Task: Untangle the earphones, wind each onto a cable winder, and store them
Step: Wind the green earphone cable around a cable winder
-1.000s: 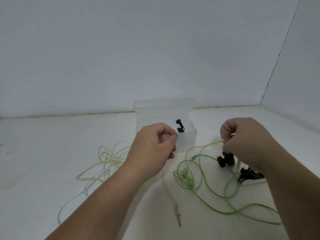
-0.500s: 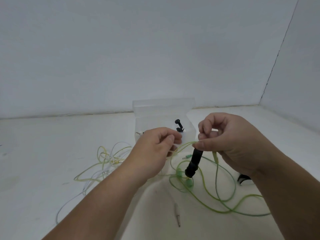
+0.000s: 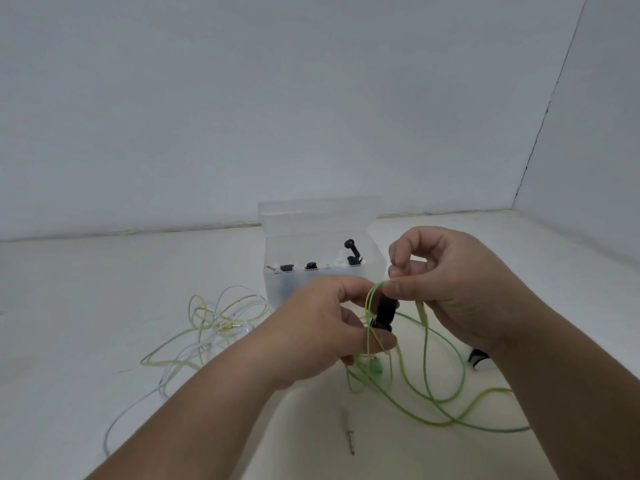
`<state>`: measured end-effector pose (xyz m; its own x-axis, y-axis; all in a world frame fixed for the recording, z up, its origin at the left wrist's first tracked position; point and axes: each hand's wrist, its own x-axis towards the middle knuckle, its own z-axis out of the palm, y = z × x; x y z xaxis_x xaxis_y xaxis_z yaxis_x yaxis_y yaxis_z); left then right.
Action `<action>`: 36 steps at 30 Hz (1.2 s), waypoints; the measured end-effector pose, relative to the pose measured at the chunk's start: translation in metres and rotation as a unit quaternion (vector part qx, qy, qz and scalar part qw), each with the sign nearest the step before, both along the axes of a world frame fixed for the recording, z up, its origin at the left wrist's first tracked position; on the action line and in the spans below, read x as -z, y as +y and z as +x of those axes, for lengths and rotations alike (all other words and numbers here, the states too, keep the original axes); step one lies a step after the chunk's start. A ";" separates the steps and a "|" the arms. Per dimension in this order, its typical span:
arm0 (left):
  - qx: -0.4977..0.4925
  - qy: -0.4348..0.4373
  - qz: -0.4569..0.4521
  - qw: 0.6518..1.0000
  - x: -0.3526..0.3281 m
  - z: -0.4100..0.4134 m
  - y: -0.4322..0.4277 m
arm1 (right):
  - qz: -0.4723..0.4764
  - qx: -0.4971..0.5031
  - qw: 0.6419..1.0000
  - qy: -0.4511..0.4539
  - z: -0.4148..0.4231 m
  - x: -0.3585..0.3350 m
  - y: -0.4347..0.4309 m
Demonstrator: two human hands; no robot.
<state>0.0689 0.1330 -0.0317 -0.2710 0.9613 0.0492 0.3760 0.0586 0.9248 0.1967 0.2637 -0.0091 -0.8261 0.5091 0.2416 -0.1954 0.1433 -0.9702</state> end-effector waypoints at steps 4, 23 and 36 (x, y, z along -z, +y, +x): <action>-0.061 0.031 0.015 0.998 0.003 -0.004 0.002 | 0.001 0.043 0.997 0.059 -0.002 -0.001 0.000; -0.139 -0.154 0.163 0.964 0.003 -0.013 0.006 | 0.214 0.185 0.957 -0.070 -0.002 -0.008 -0.018; -0.047 -0.093 0.090 0.990 0.001 -0.003 0.000 | 0.206 0.261 0.943 -0.026 -0.002 -0.008 -0.014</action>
<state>0.0658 0.1334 -0.0324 -0.3794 0.9115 0.1588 0.1985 -0.0875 0.9762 0.1945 0.2494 -0.0009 -0.5049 0.7213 0.4741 0.0529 0.5741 -0.8171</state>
